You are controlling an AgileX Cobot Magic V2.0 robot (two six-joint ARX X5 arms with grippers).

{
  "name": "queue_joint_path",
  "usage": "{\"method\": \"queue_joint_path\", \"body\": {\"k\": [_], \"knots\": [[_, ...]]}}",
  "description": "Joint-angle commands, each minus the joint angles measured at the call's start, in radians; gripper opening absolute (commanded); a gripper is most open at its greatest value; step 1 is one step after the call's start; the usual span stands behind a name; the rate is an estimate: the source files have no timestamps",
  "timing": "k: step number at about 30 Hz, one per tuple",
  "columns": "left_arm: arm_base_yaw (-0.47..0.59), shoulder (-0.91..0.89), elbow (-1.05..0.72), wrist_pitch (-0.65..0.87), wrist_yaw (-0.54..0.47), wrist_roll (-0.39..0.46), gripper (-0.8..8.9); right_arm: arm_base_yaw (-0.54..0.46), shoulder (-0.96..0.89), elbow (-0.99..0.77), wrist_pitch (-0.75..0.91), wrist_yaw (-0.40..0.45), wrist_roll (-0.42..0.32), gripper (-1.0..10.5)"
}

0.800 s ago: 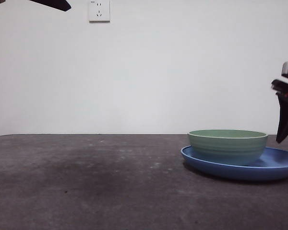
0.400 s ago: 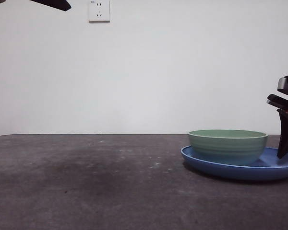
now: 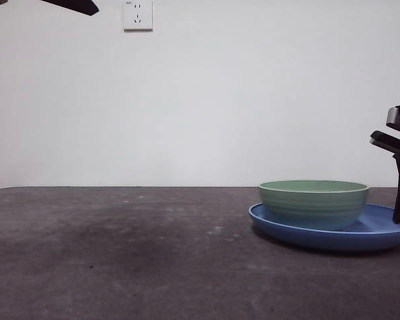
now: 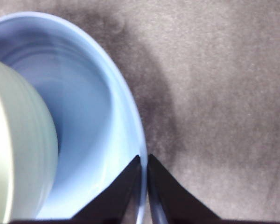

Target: Place the green bowl on the blue plate

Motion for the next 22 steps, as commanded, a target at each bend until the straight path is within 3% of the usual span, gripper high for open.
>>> {"method": "queue_joint_path", "body": {"k": [1, 12, 15, 22], "knots": [[-0.006, 0.007, 0.011, 0.011, 0.003, 0.004, 2.26, 0.002, 0.009, 0.005, 0.013, -0.012, 0.023, 0.1], [-0.006, 0.007, 0.011, 0.011, 0.003, 0.002, 2.26, -0.001, -0.128, 0.005, 0.016, -0.066, 0.069, 0.1], [-0.006, 0.007, 0.011, 0.011, 0.003, 0.003, 2.26, 0.001, -0.166, 0.005, 0.021, -0.113, 0.096, 0.1], [-0.006, 0.007, 0.011, 0.011, 0.003, 0.003, 2.26, 0.061, -0.2, 0.005, 0.047, -0.136, 0.16, 0.1]]}}
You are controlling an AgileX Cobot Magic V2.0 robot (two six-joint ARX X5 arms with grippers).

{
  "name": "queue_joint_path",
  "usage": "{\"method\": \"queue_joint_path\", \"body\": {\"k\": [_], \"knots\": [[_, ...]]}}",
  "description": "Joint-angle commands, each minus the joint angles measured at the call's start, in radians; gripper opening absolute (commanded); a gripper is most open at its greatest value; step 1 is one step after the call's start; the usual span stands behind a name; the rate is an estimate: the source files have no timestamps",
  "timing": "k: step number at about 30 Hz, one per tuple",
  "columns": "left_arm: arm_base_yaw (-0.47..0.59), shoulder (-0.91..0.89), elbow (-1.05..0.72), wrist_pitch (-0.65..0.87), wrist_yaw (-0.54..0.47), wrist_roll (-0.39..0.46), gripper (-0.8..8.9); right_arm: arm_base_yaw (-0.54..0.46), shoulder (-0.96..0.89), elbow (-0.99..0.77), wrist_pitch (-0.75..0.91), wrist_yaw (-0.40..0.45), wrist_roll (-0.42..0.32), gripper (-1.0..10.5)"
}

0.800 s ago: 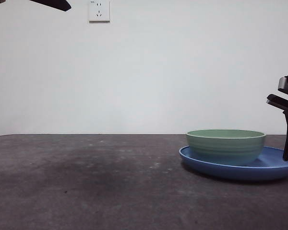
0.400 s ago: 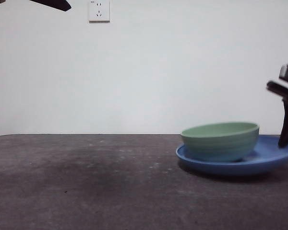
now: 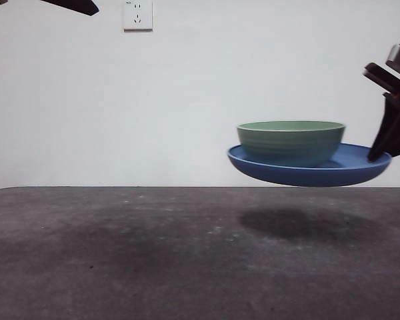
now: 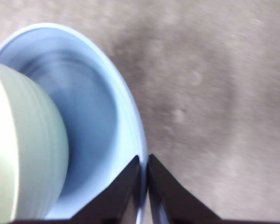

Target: Place the green bowl on the blue plate

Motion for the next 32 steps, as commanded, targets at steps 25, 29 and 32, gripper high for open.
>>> {"method": "queue_joint_path", "body": {"k": [25, 29, 32], "knots": [[-0.006, 0.007, 0.011, 0.01, 0.003, 0.005, 2.26, 0.395, 0.211, 0.01, 0.303, 0.13, 0.262, 0.1], [-0.006, 0.007, 0.011, 0.01, 0.003, 0.005, 2.26, 0.401, 0.266, 0.01, 0.335, 0.131, 0.272, 0.1], [-0.006, 0.007, 0.011, 0.01, 0.003, 0.005, 2.26, 0.402, 0.296, 0.01, 0.344, 0.133, 0.273, 0.1]]}}
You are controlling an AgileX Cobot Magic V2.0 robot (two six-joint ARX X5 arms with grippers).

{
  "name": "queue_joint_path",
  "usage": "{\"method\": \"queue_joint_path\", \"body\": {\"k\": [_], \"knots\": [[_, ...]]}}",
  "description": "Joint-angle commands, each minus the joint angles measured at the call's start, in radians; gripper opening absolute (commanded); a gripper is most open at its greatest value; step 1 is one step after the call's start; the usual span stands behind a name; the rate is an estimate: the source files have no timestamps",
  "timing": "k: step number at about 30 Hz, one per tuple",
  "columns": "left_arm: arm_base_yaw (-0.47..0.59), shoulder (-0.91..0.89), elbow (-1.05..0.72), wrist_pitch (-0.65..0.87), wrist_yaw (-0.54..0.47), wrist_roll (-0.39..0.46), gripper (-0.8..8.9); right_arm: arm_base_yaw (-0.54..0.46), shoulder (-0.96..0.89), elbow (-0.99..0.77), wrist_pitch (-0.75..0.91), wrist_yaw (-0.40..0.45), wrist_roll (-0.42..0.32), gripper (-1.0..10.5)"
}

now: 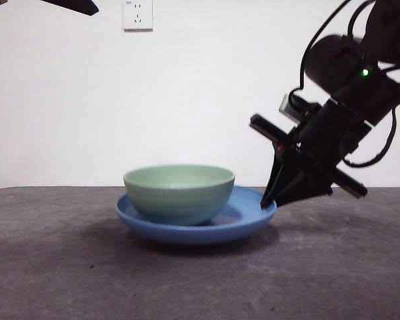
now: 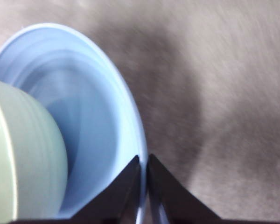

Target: Place the green bowl on the blue plate

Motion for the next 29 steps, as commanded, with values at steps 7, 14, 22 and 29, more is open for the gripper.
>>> {"method": "queue_joint_path", "body": {"k": [7, 14, 22, 29], "knots": [[-0.006, 0.007, 0.011, 0.01, 0.003, 0.005, 2.26, 0.007, 0.037, 0.011, 0.025, 0.011, 0.021, 0.1], [-0.006, 0.007, 0.011, 0.01, 0.003, 0.005, 2.26, 0.007, 0.037, 0.011, 0.003, 0.011, 0.021, 0.9], [-0.006, 0.007, 0.011, 0.006, 0.003, 0.005, 2.26, 0.007, 0.033, 0.011, -0.008, 0.01, 0.021, 1.7], [-0.006, 0.007, 0.011, 0.003, 0.003, 0.005, 2.26, -0.01, -0.045, 0.011, -0.048, 0.012, 0.01, 1.7]]}}
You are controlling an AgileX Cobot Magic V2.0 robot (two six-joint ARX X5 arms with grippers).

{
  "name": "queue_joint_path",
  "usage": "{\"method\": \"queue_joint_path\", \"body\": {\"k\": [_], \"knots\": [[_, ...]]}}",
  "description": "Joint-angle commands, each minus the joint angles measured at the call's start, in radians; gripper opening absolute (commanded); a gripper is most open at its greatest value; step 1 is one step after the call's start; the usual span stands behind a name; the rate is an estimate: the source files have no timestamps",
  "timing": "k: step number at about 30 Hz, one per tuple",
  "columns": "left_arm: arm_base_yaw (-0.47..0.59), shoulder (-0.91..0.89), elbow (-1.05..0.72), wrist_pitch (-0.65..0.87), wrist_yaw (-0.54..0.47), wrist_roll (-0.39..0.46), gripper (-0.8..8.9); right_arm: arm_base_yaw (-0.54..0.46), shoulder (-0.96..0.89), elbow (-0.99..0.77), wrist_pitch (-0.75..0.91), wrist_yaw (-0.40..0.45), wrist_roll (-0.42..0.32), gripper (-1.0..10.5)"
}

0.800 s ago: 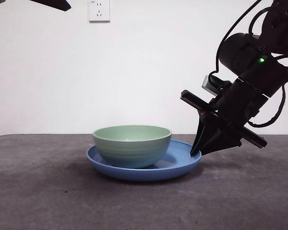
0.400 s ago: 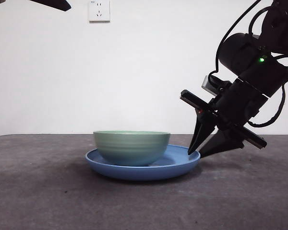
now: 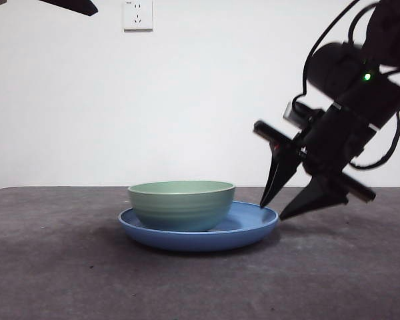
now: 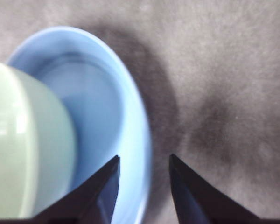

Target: Place the green bowl on the blue plate

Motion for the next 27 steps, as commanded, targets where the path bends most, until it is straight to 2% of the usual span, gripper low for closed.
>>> {"method": "queue_joint_path", "body": {"k": [1, 7, 13, 21, 27], "knots": [[-0.006, 0.007, 0.011, 0.008, 0.003, 0.005, 2.26, -0.003, -0.049, 0.011, -0.005, 0.002, -0.004, 1.7], [-0.006, 0.007, 0.011, 0.008, 0.003, 0.005, 2.26, -0.02, -0.216, 0.011, -0.092, 0.004, -0.066, 1.7], [-0.006, 0.007, 0.011, 0.008, 0.003, 0.005, 2.26, -0.018, -0.426, 0.011, -0.247, -0.021, -0.191, 1.7], [-0.006, 0.007, 0.011, 0.008, 0.003, 0.005, 2.26, -0.008, -0.689, 0.011, -0.539, -0.08, -0.34, 1.7], [-0.006, 0.007, 0.011, 0.008, 0.003, 0.005, 2.26, 0.011, -0.817, 0.011, -0.75, -0.084, -0.412, 1.7]]}}
